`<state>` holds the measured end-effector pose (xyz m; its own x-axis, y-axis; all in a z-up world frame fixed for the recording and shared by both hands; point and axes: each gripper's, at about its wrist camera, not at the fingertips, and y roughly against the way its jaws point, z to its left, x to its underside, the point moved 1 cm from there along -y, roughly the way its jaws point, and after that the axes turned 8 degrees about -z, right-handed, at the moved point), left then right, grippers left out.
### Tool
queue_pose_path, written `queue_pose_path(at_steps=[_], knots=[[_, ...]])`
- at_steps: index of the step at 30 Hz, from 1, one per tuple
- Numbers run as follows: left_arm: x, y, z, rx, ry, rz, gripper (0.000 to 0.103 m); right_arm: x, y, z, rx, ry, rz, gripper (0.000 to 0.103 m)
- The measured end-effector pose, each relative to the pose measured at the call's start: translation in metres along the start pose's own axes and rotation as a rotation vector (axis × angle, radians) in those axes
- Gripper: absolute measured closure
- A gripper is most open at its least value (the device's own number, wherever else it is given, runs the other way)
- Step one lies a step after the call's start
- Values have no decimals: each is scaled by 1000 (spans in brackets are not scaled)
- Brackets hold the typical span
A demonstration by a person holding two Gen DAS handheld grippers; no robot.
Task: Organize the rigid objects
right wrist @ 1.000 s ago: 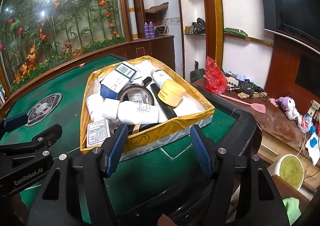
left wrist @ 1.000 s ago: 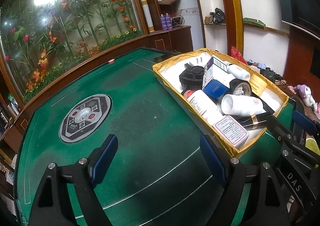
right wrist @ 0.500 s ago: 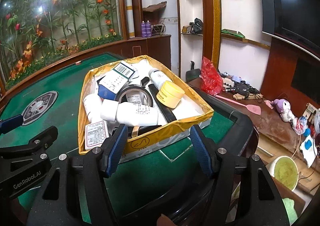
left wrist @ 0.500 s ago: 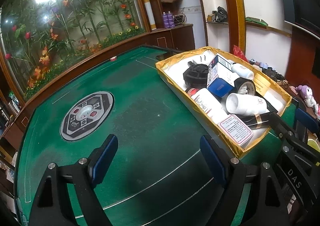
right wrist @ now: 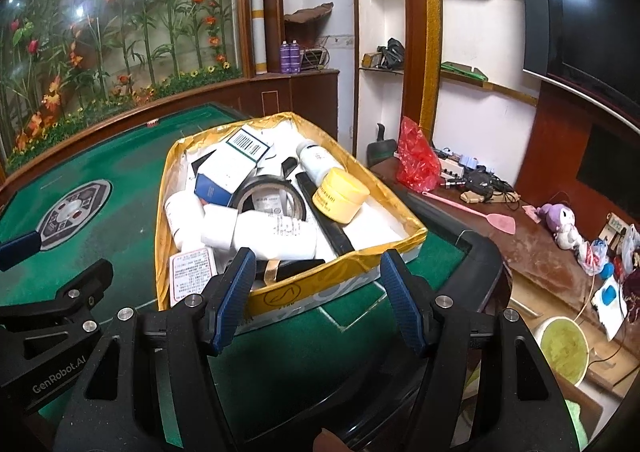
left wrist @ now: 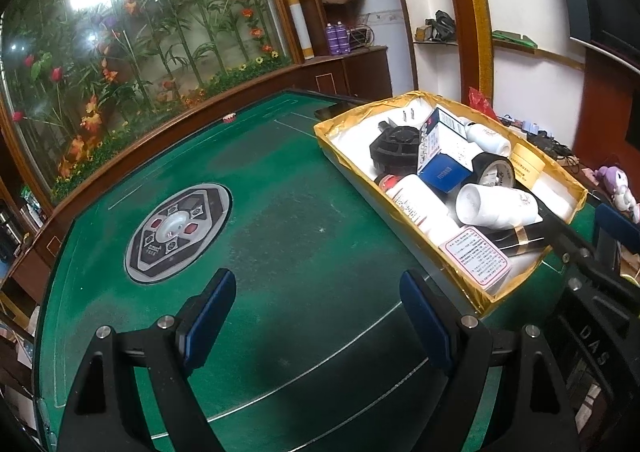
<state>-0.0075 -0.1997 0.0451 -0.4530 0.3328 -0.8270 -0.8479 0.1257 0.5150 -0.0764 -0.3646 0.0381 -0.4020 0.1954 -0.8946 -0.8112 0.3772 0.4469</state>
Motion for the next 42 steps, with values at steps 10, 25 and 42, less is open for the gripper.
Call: queue_pose_path(at_steps=[10, 25, 42], knots=[[-1, 3, 1, 6, -1, -10, 18, -5, 6, 0, 27, 9, 18, 37], [-3, 3, 3, 16, 5, -9, 18, -9, 11, 6, 47, 45, 26, 37], [-1, 1, 4, 16, -1, -2, 18, -8, 10, 5, 43, 35, 35, 37]])
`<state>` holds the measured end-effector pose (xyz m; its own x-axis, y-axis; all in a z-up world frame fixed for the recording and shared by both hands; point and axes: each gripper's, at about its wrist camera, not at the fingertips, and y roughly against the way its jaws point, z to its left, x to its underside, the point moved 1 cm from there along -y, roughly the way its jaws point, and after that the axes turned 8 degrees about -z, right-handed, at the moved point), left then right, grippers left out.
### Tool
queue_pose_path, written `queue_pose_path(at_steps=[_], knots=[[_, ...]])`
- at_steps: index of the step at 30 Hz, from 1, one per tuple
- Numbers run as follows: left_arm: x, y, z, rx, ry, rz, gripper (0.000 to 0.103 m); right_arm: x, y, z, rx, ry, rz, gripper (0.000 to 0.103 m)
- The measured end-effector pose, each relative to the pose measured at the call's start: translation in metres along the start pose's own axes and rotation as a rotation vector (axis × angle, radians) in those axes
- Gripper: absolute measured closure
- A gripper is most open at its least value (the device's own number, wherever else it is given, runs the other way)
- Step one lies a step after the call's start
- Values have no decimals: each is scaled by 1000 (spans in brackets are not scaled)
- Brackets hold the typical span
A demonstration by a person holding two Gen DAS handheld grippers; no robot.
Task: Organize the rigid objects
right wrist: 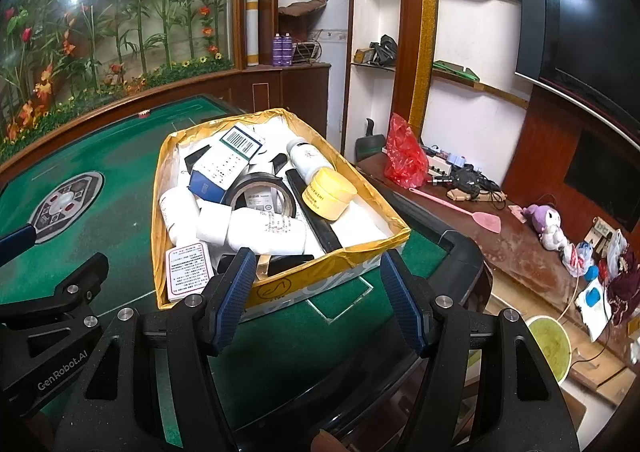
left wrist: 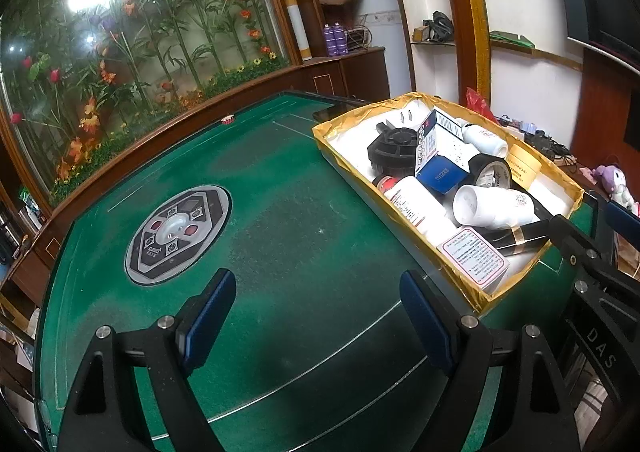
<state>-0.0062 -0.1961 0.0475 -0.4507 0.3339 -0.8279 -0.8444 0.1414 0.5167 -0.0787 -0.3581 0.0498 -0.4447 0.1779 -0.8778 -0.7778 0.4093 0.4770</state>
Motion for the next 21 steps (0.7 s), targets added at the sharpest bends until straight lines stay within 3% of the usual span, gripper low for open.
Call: queue_pose_path(at_steps=[21], knots=[[2, -1, -2, 4, -10, 10, 18, 4, -3, 1, -6, -5, 11, 37]])
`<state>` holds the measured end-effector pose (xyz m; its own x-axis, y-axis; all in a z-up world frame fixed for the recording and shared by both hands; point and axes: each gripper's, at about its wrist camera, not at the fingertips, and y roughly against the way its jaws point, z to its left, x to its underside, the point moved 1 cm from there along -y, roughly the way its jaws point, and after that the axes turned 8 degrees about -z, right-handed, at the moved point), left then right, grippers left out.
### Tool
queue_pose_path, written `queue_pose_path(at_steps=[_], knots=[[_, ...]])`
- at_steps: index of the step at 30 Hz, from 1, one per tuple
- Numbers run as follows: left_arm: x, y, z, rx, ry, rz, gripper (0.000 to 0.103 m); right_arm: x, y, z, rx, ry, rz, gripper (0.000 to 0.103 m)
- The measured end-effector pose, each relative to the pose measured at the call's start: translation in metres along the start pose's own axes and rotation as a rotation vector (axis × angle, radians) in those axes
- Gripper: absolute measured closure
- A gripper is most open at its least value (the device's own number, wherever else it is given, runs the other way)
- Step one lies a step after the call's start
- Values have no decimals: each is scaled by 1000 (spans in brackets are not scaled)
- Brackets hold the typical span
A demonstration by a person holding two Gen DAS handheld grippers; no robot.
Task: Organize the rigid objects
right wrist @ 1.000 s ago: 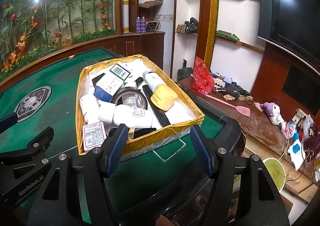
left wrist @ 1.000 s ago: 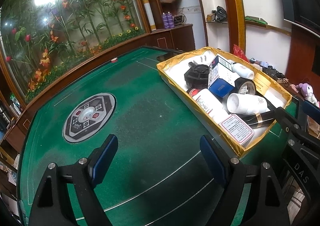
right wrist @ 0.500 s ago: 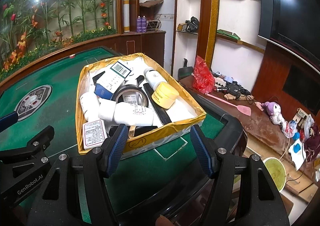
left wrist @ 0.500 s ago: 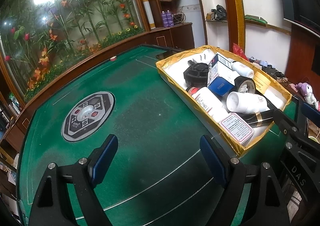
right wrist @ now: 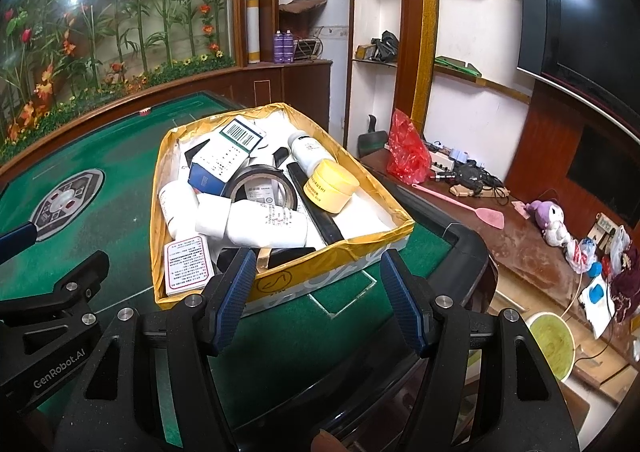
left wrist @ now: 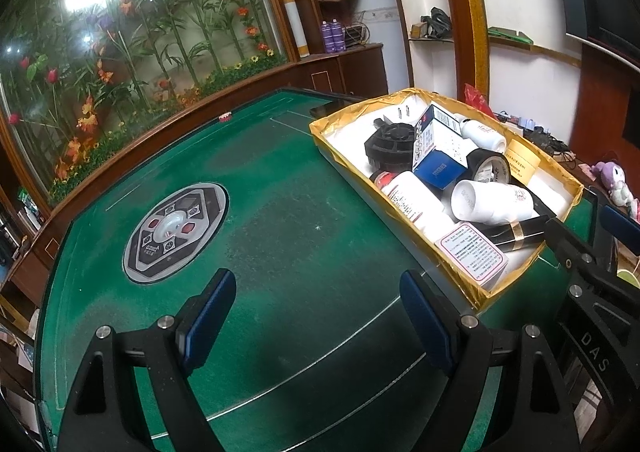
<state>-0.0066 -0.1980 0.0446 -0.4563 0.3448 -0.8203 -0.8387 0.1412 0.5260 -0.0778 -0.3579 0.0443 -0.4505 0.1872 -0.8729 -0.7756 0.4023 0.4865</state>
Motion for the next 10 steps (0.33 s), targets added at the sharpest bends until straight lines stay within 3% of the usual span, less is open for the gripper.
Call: queue_pose_path(at_steps=[5, 10], knots=[[-1, 0, 3, -3, 21, 14, 18, 0, 0, 1, -1, -4, -3, 37], [-4, 9, 8, 5, 32, -22, 18, 2, -1, 2, -15, -21, -12, 37]])
